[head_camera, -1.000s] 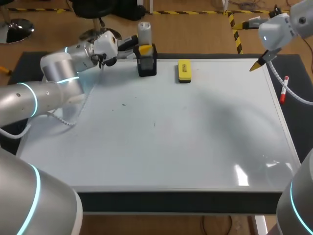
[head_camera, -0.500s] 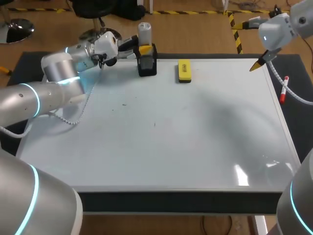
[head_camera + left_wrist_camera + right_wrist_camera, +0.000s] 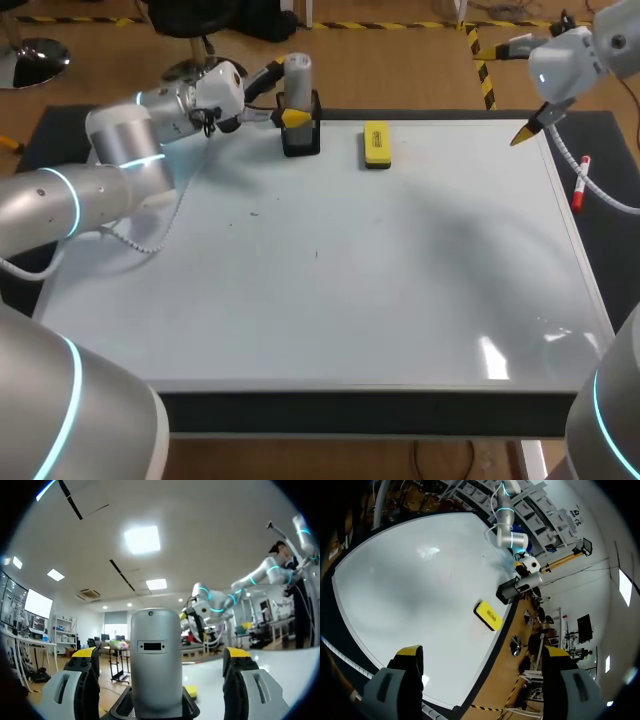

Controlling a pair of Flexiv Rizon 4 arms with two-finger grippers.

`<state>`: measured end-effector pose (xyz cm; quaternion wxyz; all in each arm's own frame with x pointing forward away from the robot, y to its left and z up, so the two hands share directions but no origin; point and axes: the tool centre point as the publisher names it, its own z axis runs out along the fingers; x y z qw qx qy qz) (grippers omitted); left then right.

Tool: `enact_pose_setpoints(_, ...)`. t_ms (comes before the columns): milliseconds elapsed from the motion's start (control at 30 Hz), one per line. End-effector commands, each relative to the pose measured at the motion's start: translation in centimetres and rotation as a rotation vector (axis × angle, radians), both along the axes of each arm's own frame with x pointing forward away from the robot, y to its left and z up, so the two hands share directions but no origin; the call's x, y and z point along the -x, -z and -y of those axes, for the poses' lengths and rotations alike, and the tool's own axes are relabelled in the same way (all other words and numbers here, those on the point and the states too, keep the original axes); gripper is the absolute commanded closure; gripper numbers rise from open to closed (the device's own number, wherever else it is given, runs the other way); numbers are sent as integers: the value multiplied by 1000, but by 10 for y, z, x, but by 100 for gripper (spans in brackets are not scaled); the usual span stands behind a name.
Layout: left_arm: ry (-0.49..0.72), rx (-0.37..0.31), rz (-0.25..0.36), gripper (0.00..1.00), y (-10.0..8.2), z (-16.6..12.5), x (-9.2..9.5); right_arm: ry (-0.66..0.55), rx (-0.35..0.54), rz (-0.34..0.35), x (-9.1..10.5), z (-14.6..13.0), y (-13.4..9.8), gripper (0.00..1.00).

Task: Pick up the inspection probe, press it on each red-marked spot on the whiteboard one by one, put down the probe, pick up the eraser, and wipe off all the red marks.

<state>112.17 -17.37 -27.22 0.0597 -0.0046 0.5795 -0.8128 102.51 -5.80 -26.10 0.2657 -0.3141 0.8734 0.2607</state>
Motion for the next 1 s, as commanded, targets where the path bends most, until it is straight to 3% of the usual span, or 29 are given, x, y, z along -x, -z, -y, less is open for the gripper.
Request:
enact_pose_setpoints(33,-32,-48,-36,0,-11,-1,8,-2,5,-1,-1,0,0,0)
enact_pose_setpoints(400,-89,-141,-17,0,-33,-16,15,-2,5,-1,-1,0,0,0)
enact_pose_setpoints(533,-115,-151,-51,0,-33,-23,18,-2,5,-1,-1,0,0,0)
enact_pose_setpoints(1000,-249,-236,-79,0,-38,-56,36,-2,5,-1,-1,0,0,0)
